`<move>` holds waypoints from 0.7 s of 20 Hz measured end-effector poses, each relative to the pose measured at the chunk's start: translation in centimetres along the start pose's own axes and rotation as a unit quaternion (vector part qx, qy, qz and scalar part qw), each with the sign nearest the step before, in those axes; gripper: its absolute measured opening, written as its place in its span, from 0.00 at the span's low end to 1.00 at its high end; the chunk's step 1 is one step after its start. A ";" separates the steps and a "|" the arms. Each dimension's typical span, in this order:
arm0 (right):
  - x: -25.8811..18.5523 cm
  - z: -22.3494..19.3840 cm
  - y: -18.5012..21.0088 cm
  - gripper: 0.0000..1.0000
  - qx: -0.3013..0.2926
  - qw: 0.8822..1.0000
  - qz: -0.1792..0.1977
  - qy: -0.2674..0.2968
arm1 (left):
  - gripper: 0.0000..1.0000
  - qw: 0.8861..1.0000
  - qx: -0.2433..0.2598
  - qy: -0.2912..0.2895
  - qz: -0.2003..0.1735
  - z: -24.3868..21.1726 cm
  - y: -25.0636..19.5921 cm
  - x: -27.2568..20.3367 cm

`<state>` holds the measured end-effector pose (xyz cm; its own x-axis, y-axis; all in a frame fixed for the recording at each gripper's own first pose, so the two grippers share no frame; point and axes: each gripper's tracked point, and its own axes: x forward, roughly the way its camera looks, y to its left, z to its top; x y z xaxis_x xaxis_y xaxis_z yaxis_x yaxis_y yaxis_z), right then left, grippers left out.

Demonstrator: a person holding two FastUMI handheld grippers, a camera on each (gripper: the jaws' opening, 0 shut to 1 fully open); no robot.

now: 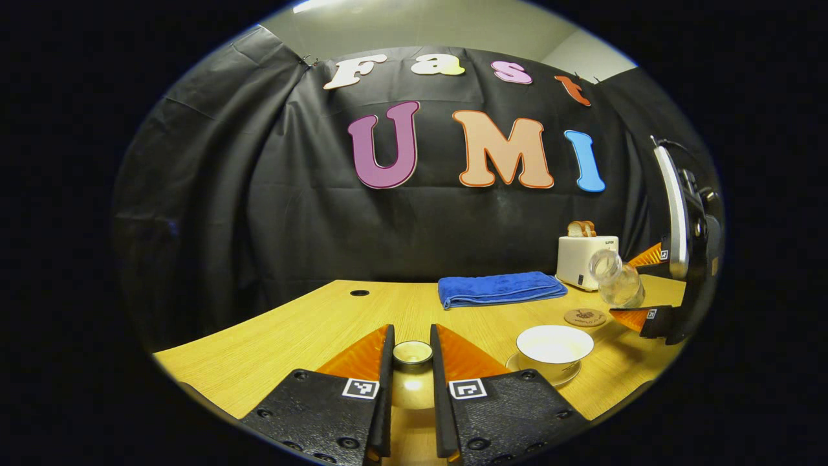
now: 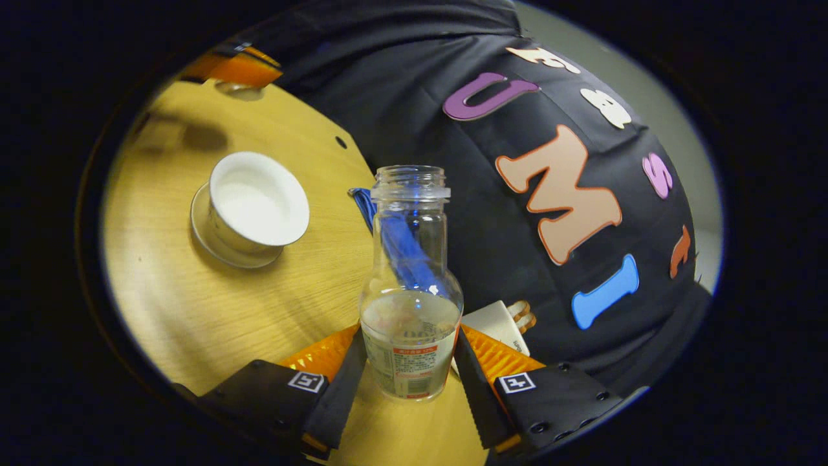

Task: Open the teacup lid with one hand, grasp the water bottle and pour water into the teacup with the other hand; after pouring, place the water bottle on the coaster and then close the teacup lid.

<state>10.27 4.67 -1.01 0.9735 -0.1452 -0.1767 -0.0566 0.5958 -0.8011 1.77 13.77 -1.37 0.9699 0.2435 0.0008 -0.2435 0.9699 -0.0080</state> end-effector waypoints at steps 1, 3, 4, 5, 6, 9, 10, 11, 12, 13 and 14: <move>0.6 -0.1 -0.6 0.82 0.031 1.000 -0.003 0.002 | 0.24 1.000 0.000 0.000 0.000 0.0 0.0 0.0; 1.8 -0.7 -1.3 0.84 0.096 0.995 -0.001 0.005 | 0.25 1.000 0.000 0.000 0.000 0.1 0.0 0.0; 2.4 -1.0 -1.3 0.84 0.133 0.991 0.006 0.004 | 0.24 1.000 0.000 0.000 0.000 0.0 0.0 0.1; 2.8 -1.7 -1.4 0.79 0.171 0.985 0.010 0.009 | 0.24 1.000 0.000 0.000 0.000 0.0 0.0 0.1; 3.2 -2.2 -1.4 0.80 0.209 0.978 0.015 0.013 | 0.24 1.000 0.000 0.000 0.001 0.0 0.1 0.0; 4.7 -2.7 -2.1 0.82 0.325 0.945 0.025 0.013 | 0.25 1.000 0.000 0.000 0.001 0.1 0.0 0.1; 5.1 -2.8 -2.3 0.81 0.357 0.934 0.030 0.012 | 0.24 1.000 0.000 0.000 0.001 0.0 0.0 0.0; 5.6 -2.6 -2.4 0.80 0.384 0.922 0.035 0.011 | 0.24 1.000 0.000 0.000 0.001 0.0 0.0 0.0; 6.1 -2.5 -2.8 0.80 0.405 0.913 0.040 0.006 | 0.24 1.000 0.000 0.000 0.001 0.1 0.0 0.0; 6.4 -2.8 -3.3 0.84 0.419 0.907 0.037 0.004 | 0.25 1.000 0.000 0.000 0.001 0.1 0.0 0.0; 6.8 -2.8 -3.8 0.82 0.429 0.903 0.033 0.000 | 0.24 1.000 0.000 0.000 0.001 0.1 0.0 0.0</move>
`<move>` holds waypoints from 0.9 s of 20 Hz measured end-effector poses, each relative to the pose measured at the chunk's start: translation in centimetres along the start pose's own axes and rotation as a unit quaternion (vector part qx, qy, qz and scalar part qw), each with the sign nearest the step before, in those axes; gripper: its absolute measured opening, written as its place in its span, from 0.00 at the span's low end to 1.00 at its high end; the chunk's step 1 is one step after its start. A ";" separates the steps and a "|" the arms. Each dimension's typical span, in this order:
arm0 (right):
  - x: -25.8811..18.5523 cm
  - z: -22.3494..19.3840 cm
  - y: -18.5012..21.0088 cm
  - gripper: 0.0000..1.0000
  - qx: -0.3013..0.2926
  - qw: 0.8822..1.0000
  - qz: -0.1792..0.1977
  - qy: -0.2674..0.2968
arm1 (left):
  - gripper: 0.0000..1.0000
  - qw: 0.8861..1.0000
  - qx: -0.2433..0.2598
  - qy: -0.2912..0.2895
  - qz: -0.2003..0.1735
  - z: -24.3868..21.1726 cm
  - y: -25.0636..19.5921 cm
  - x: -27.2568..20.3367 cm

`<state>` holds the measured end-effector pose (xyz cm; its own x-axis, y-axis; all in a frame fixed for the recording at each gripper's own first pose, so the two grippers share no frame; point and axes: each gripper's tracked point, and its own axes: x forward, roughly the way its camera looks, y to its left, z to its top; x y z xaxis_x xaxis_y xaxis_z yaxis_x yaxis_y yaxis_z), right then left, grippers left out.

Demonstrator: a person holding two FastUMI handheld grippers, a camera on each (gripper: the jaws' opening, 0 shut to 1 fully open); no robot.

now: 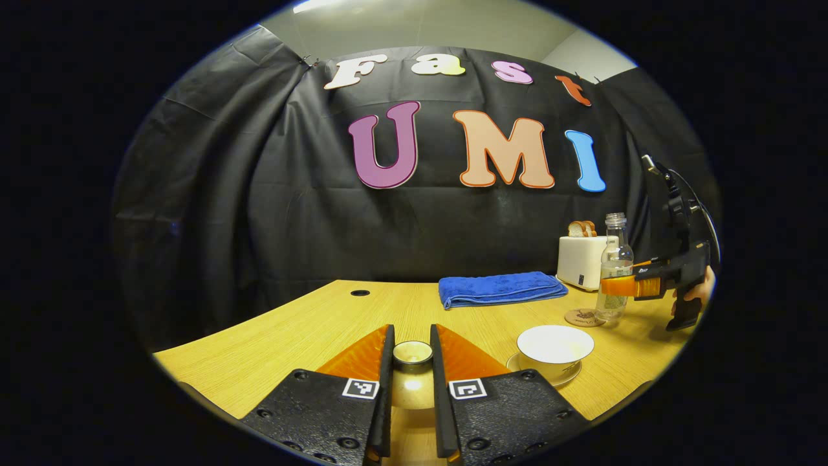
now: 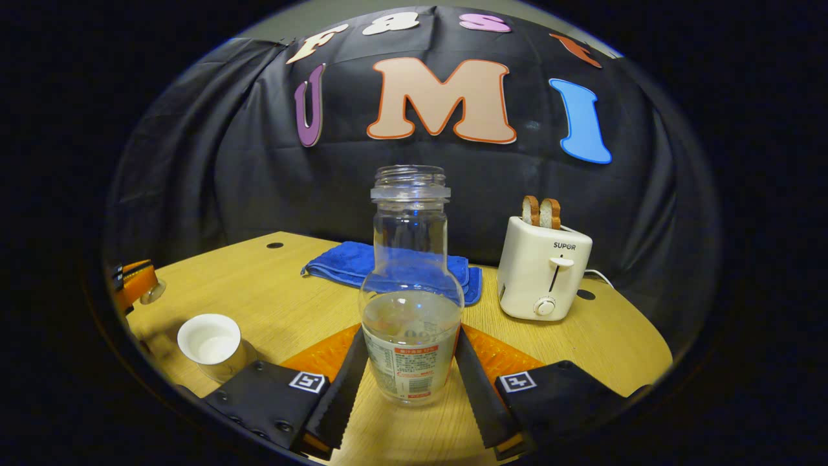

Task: Open the teacup lid with one hand, grasp the water bottle and pour water into the teacup with the other hand; after pouring, place the water bottle on the coaster and then close the teacup lid.

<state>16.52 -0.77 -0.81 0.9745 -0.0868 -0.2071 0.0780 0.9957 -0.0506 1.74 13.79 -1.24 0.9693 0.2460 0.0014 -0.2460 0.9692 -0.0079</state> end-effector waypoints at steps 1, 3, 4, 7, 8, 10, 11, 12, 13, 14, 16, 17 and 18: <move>0.4 0.1 -0.2 0.80 0.007 1.000 -0.001 -0.005 | 0.24 1.000 0.000 0.000 0.000 0.0 0.0 0.0; 1.2 0.1 -0.2 0.81 0.018 1.000 -0.003 -0.010 | 0.24 1.000 0.000 0.000 0.000 -0.1 0.0 0.0; 1.6 0.0 0.0 0.81 0.018 1.000 -0.002 -0.011 | 0.24 1.000 0.000 0.000 0.000 -0.1 0.1 -0.1; 2.5 -0.4 -0.2 0.80 0.007 1.000 -0.011 -0.013 | 0.25 1.000 0.000 0.001 0.000 0.0 0.0 0.0; 2.6 -0.5 -0.1 0.82 0.008 1.000 -0.011 -0.013 | 0.24 1.000 0.000 0.001 0.000 -0.1 0.0 -0.2; 3.1 -0.6 0.2 0.82 0.008 1.000 -0.010 -0.014 | 0.25 1.000 0.000 0.001 0.000 -0.1 0.0 -0.1; 3.2 -0.6 0.2 0.82 0.004 1.000 -0.011 -0.014 | 0.25 1.000 0.000 0.001 0.000 0.0 0.0 -0.1; 3.3 -0.6 0.3 0.82 0.000 1.000 -0.009 -0.013 | 0.25 1.000 0.000 0.001 0.000 0.0 0.0 -0.1; 3.4 -0.8 0.3 0.82 -0.004 1.000 -0.011 -0.014 | 0.25 1.000 0.000 0.001 0.000 0.1 0.0 -0.1; 3.6 -0.9 0.2 0.82 -0.005 1.000 -0.011 -0.013 | 0.24 1.000 0.000 0.001 0.000 0.1 0.0 -0.1; 3.7 -1.0 0.3 0.82 0.003 1.000 -0.007 -0.008 | 0.25 1.000 0.000 0.001 0.000 0.0 0.0 0.0; 3.8 -1.3 0.3 0.82 0.007 1.000 -0.007 -0.005 | 0.25 1.000 0.000 0.001 0.000 0.0 0.0 0.0; 3.9 -1.4 0.0 0.82 0.011 1.000 -0.010 -0.002 | 0.25 1.000 0.000 0.001 0.000 0.0 0.0 -0.1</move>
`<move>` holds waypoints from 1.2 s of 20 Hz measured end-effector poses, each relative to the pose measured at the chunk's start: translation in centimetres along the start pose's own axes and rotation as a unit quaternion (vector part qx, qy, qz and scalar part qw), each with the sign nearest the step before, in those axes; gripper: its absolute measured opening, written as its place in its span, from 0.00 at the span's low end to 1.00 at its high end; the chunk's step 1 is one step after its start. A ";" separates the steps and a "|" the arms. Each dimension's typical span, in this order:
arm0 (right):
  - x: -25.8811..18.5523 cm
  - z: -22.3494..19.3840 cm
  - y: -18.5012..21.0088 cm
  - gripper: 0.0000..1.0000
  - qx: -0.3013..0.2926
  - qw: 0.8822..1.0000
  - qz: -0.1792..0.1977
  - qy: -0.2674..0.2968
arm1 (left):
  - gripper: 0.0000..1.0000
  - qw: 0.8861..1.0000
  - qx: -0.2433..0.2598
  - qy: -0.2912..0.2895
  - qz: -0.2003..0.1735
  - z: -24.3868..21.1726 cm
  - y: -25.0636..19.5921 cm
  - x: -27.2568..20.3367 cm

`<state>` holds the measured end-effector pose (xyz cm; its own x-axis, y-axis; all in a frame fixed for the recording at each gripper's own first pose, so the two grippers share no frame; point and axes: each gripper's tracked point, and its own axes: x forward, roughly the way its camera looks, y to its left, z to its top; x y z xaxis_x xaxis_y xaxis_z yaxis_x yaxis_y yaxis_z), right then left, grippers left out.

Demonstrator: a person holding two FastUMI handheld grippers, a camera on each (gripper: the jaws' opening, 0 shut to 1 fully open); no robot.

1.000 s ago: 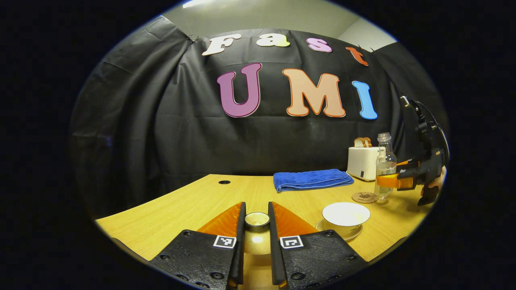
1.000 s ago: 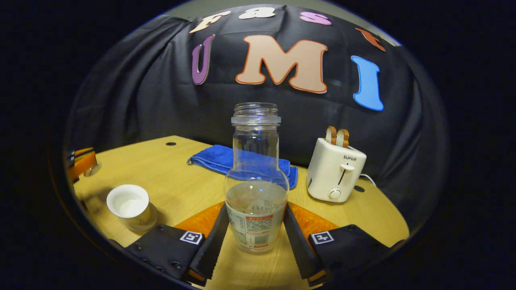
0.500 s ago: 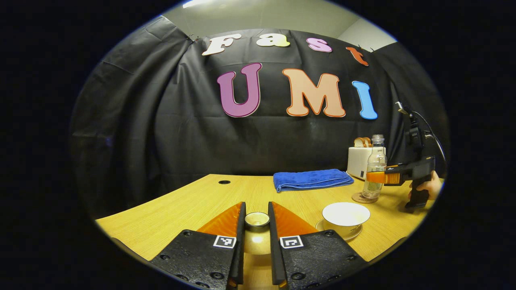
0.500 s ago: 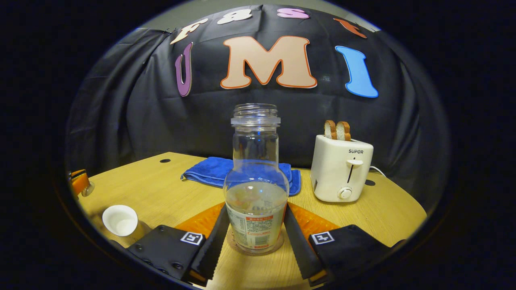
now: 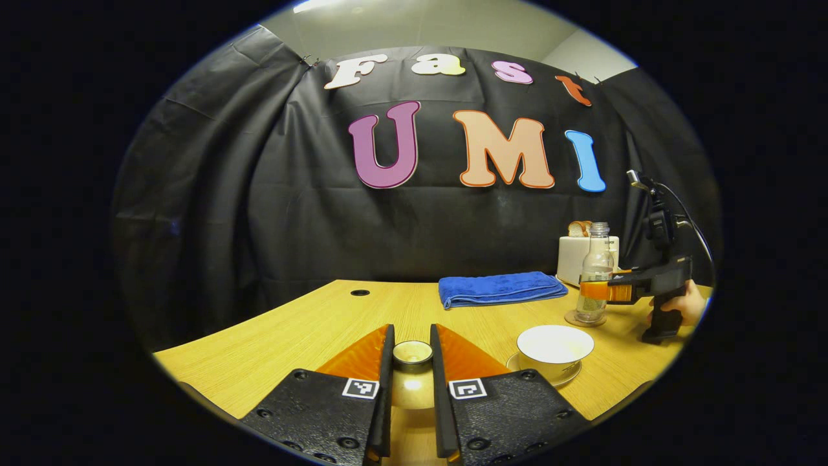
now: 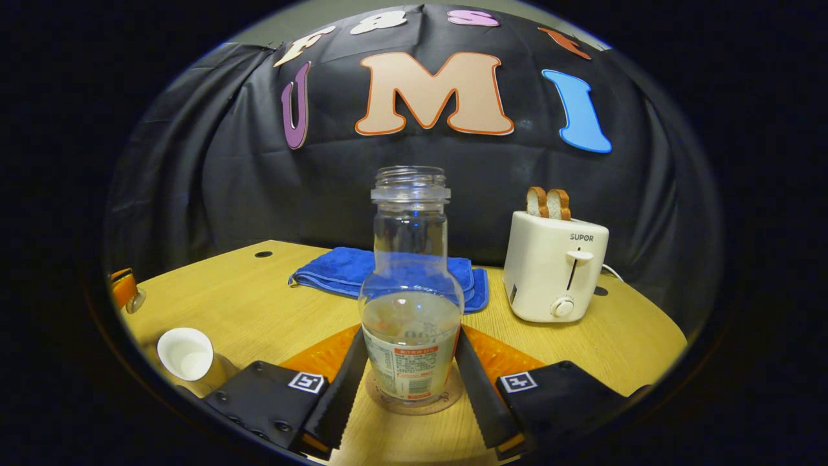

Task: Open the teacup lid with one hand, grasp the water bottle and pour water into the teacup with the other hand; after pouring, place the water bottle on the coaster and then close the teacup lid.

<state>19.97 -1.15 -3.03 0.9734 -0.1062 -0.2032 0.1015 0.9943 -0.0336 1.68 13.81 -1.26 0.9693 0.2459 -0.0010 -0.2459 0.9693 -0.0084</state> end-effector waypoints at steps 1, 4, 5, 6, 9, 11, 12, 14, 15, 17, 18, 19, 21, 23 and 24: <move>-0.1 0.0 -0.1 0.84 0.002 1.000 -0.001 0.001 | 0.25 1.000 0.000 0.000 0.000 0.0 0.0 0.0; -0.1 -0.2 -0.5 0.88 -0.004 1.000 -0.005 0.004 | 0.25 1.000 0.000 0.000 0.000 0.0 0.0 0.0; -0.3 -0.3 -0.5 0.87 -0.005 1.000 -0.005 0.005 | 0.25 1.000 0.000 0.000 0.000 0.0 0.0 0.0; -0.4 -0.4 -0.7 0.87 -0.006 1.000 -0.007 0.006 | 0.25 1.000 0.000 0.000 0.000 0.1 0.0 -0.1; -1.5 -0.5 -1.1 1.00 -0.019 1.000 -0.009 -0.005 | 0.24 1.000 0.000 0.000 -0.001 0.1 0.0 0.0; -2.4 -0.6 -1.4 1.00 -0.024 1.000 -0.011 -0.010 | 0.25 1.000 0.000 0.000 -0.002 0.0 -0.1 0.0; -2.8 -0.5 -1.4 1.00 -0.021 1.000 -0.008 -0.012 | 0.25 1.000 0.000 0.000 -0.002 0.0 -0.1 -0.1; -3.5 -0.7 -1.6 0.95 -0.017 1.000 -0.007 -0.015 | 0.24 1.000 0.000 0.000 -0.002 0.0 -0.2 0.0; -3.8 -0.9 -1.8 0.95 -0.014 1.000 -0.007 -0.015 | 0.25 1.000 -0.001 0.000 -0.003 0.0 -0.4 0.1; -4.7 -0.8 -2.1 0.95 -0.002 1.000 -0.004 -0.017 | 0.25 1.000 -0.001 0.000 -0.011 0.1 -1.4 0.5; -5.1 -0.8 -2.3 0.95 0.005 1.000 -0.002 -0.019 | 0.24 1.000 -0.001 -0.001 -0.017 0.0 -1.9 0.7; -5.5 -0.9 -2.4 0.95 0.010 1.000 -0.001 -0.022 | 0.25 1.000 -0.001 0.000 -0.023 0.0 -2.6 1.0; -6.4 -0.8 -2.9 0.95 0.016 0.999 -0.001 -0.031 | 0.24 0.999 -0.001 0.000 -0.037 0.0 -4.2 1.6; -7.4 -0.7 -3.4 0.96 0.021 0.999 0.000 -0.038 | 0.25 0.999 -0.001 0.000 -0.052 0.0 -5.8 2.0; -8.0 -0.6 -3.6 0.95 0.022 0.999 0.000 -0.043 | 0.25 0.998 -0.001 0.000 -0.060 0.0 -6.7 2.2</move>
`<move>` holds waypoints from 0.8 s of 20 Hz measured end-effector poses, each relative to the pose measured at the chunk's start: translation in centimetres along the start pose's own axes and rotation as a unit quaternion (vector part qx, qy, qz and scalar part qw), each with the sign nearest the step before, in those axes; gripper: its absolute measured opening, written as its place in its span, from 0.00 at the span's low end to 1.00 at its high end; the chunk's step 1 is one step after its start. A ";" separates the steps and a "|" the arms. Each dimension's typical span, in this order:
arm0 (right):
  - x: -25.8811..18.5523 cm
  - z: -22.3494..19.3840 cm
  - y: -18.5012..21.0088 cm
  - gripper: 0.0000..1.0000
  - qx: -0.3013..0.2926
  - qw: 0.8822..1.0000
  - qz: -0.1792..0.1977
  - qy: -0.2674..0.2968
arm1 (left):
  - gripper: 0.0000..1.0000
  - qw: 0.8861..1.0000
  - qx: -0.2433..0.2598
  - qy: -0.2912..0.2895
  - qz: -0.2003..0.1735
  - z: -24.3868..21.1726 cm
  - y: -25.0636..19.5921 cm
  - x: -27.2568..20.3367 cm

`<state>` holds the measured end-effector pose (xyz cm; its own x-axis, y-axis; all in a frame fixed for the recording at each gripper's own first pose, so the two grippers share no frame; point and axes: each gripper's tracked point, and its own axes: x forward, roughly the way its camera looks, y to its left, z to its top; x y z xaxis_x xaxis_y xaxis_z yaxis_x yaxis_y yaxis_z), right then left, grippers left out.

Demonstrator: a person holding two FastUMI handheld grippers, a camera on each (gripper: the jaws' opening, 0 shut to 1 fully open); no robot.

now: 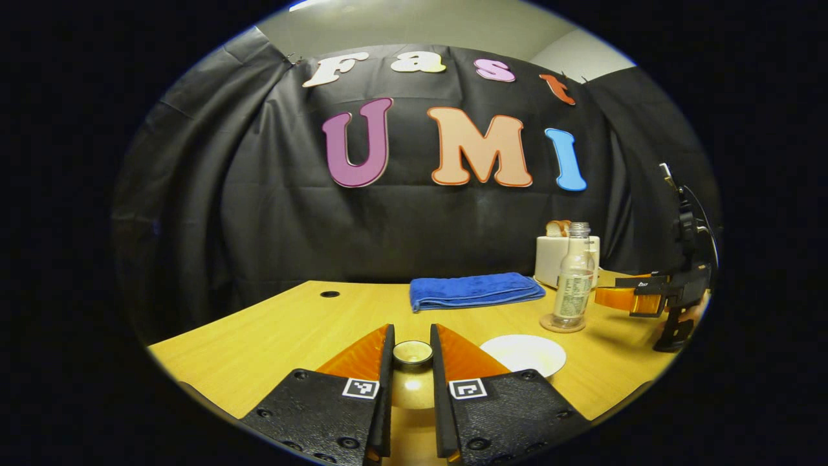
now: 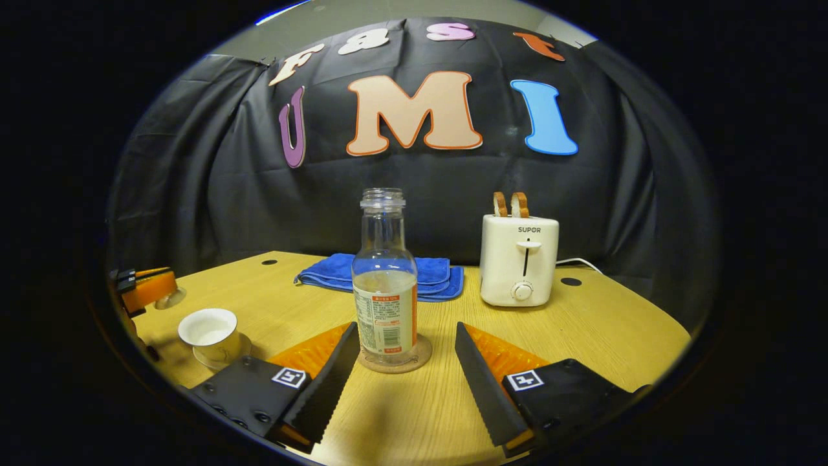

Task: Open the teacup lid with one hand, grasp the water bottle and pour water into the teacup with the other hand; after pouring, place the water bottle on the coaster and then close the teacup lid.

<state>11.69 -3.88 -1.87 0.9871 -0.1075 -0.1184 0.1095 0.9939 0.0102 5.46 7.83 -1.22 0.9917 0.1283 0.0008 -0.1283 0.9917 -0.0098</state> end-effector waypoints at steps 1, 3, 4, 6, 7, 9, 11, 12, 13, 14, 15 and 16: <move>-0.6 0.0 -0.2 0.95 0.001 1.000 0.000 -0.006 | 0.24 1.000 0.000 0.000 -0.007 0.0 -0.7 0.3; -1.8 0.3 -0.5 0.95 0.000 1.000 -0.001 -0.018 | 0.25 1.000 -0.001 0.000 -0.019 0.0 -2.2 1.0; -2.4 0.5 -0.6 0.88 -0.002 1.000 -0.002 -0.024 | 0.25 1.000 0.000 0.001 -0.025 -0.1 -2.8 1.3; -3.7 0.8 -0.8 0.95 -0.002 0.999 -0.001 -0.037 | 0.25 0.999 0.001 0.001 -0.038 -0.1 -4.0 1.6; -4.2 0.9 -0.9 0.95 0.000 0.999 -0.001 -0.044 | 0.25 0.999 -0.001 0.001 -0.047 0.0 -4.6 1.8; -5.1 1.3 -1.3 1.00 0.007 0.998 -0.006 -0.060 | 0.24 0.998 -0.001 0.000 -0.065 0.0 -5.6 2.1; -5.9 1.5 -1.6 0.95 0.007 0.997 -0.013 -0.072 | 0.25 0.997 0.000 0.001 -0.082 0.0 -6.6 2.3; -6.2 1.6 -1.8 0.95 0.006 0.997 -0.016 -0.076 | 0.25 0.996 0.001 0.002 -0.091 -0.1 -7.0 2.4; -6.5 1.7 -1.8 0.95 0.005 0.997 -0.016 -0.080 | 0.25 0.995 0.002 0.005 -0.097 -0.2 -7.4 2.5; -6.7 1.6 -1.8 0.95 0.005 0.997 -0.016 -0.078 | 0.24 0.995 0.003 0.007 -0.102 -0.2 -7.7 2.5; -6.9 1.5 -1.8 0.95 0.005 0.997 -0.016 -0.079 | 0.25 0.994 0.005 0.012 -0.106 -0.4 -7.9 2.6; -7.1 1.5 -1.9 0.95 0.005 0.997 -0.018 -0.079 | 0.25 0.994 0.007 0.018 -0.111 -0.6 -8.2 2.7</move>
<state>4.66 -5.07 0.43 0.9886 -0.1454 0.0388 0.1447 0.9893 0.0187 9.19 0.02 -1.72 0.9950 -0.0941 -0.0336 0.0942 0.9956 0.0009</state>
